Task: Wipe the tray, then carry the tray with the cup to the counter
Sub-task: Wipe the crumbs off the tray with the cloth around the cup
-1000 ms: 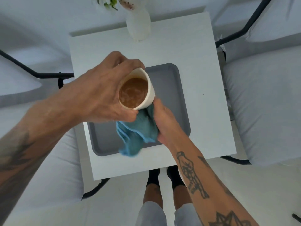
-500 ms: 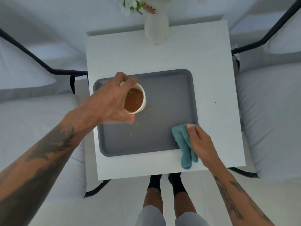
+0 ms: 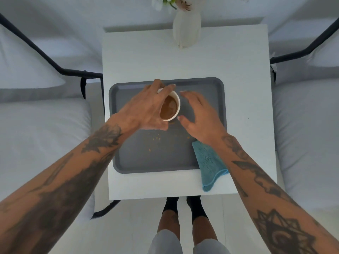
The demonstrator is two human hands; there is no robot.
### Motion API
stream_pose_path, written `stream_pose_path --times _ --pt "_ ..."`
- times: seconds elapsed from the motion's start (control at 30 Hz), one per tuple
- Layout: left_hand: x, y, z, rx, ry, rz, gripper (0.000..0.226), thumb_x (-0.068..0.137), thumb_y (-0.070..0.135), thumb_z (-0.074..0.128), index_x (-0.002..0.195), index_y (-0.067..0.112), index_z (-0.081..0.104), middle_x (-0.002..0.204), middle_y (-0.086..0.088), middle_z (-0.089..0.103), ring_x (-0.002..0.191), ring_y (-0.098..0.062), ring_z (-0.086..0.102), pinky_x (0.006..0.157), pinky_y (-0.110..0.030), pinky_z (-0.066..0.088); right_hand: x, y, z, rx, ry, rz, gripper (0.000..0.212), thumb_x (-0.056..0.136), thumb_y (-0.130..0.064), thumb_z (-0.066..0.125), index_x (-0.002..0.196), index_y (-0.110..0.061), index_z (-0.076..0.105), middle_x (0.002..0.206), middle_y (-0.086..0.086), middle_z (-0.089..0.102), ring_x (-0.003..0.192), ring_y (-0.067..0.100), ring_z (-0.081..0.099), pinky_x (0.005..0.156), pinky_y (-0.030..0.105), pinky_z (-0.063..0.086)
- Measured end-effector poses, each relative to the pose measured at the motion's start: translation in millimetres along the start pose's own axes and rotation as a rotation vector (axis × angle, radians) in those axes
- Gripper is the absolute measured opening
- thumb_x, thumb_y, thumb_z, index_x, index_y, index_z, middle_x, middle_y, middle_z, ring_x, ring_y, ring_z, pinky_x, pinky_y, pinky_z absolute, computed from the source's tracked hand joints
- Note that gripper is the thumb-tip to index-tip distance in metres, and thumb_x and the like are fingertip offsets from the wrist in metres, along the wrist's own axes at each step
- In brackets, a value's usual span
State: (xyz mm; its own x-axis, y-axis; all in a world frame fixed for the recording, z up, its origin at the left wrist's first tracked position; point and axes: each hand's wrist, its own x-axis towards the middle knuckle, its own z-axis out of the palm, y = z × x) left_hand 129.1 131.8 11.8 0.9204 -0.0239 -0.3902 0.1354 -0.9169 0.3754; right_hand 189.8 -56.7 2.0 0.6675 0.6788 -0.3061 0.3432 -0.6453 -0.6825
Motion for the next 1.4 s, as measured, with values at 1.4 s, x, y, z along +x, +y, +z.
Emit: stream_pose_path --times 1.4 --pt "-81 -102 16 -0.811 0.321 -0.195 0.069 0.066 0.038 0.084 0.129 0.049 0.057 0.107 0.022 0.069 0.097 0.007 0.067 0.08 -0.005 0.051 62 -48 56 0.226 -0.142 -0.117 0.089 0.077 -0.031 0.082 0.15 -0.027 0.033 0.142 -0.001 0.056 0.112 0.013 0.065 0.094 0.034 0.057"
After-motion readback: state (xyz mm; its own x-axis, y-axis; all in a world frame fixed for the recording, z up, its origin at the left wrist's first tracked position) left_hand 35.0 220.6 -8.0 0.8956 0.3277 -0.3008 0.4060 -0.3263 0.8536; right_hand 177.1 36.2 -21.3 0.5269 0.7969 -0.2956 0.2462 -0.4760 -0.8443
